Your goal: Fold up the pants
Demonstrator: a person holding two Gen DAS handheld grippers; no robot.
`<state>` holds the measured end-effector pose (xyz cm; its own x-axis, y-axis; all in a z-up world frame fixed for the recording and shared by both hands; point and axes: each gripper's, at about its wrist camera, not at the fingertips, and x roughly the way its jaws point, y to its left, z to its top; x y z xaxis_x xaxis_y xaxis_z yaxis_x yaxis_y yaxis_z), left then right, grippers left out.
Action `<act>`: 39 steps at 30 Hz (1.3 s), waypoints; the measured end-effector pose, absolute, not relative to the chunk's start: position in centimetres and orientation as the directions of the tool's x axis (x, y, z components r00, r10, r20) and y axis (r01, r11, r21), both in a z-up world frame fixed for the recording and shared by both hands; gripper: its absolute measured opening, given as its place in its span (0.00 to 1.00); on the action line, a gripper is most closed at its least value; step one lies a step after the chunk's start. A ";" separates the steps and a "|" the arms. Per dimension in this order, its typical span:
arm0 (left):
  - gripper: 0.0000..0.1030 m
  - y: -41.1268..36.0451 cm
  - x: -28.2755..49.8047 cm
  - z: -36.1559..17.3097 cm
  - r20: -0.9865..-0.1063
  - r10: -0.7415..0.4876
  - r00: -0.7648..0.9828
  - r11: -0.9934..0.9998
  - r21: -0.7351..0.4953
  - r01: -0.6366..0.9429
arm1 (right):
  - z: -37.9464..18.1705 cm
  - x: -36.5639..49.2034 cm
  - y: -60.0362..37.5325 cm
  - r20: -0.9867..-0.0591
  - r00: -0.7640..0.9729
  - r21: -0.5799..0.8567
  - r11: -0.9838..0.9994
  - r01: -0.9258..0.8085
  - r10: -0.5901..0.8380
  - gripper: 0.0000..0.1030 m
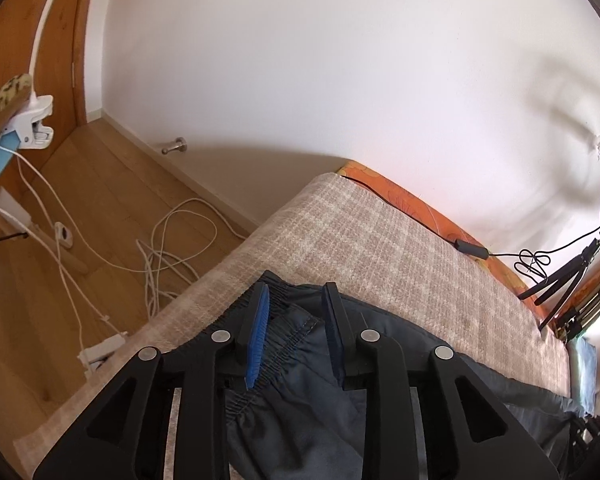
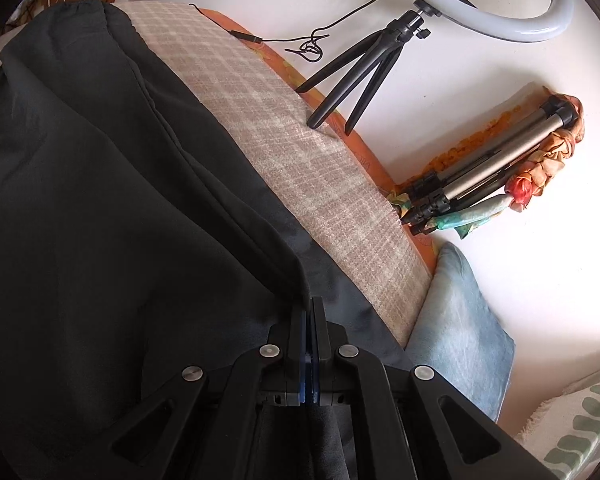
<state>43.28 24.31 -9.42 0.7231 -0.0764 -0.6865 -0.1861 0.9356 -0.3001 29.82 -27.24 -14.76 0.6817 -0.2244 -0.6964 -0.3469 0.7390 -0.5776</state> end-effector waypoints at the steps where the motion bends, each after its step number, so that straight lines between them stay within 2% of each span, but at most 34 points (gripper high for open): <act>1: 0.35 24.8 43.4 -9.4 -0.691 -0.072 0.719 0.938 -0.292 -0.186 | -15.0 30.0 -27.3 -0.706 0.674 -0.568 0.743 -0.353 -0.220 0.00; 6: 0.36 24.8 44.2 -10.8 -0.741 -0.135 0.658 0.956 -0.272 -0.110 | -16.0 30.2 -27.0 -0.724 0.656 -0.560 0.738 -0.376 -0.215 0.00; 7: 0.37 24.2 44.4 -11.1 -0.753 -0.124 0.647 0.966 -0.240 -0.093 | -16.1 30.2 -27.0 -0.725 0.654 -0.559 0.738 -0.378 -0.214 0.00; 9: 0.46 22.9 44.8 -11.6 -0.770 -0.103 0.630 0.982 -0.180 -0.060 | -16.2 30.3 -27.0 -0.727 0.652 -0.558 0.737 -0.381 -0.214 0.00; 17: 0.47 19.6 46.5 -14.2 -0.810 0.028 0.585 1.000 0.024 -0.015 | -16.1 30.3 -27.0 -0.737 0.643 -0.549 0.739 -0.390 -0.208 0.00; 20: 0.30 19.1 46.0 -14.8 -0.800 0.051 0.598 0.999 0.053 -0.014 | -16.2 30.3 -27.0 -0.739 0.641 -0.544 0.745 -0.386 -0.207 0.00; 23: 0.22 18.8 45.2 -14.5 -0.777 0.073 0.625 0.996 0.088 -0.007 | -16.1 30.1 -27.0 -0.736 0.645 -0.542 0.749 -0.380 -0.206 0.00; 29: 0.22 19.1 43.5 -12.3 -0.722 0.112 0.682 0.991 0.132 -0.024 | -14.7 28.9 -26.6 -0.695 0.690 -0.563 0.750 -0.348 -0.201 0.00; 35: 0.22 19.8 44.3 -9.0 -0.676 0.122 0.727 0.991 0.122 -0.053 | -11.9 30.3 -26.4 -0.634 0.743 -0.590 0.754 -0.287 -0.214 0.00; 39: 0.22 19.4 46.6 -9.0 -0.688 0.158 0.709 0.985 0.162 -0.062 | -12.6 33.0 -26.1 -0.644 0.729 -0.600 0.744 -0.293 -0.232 0.00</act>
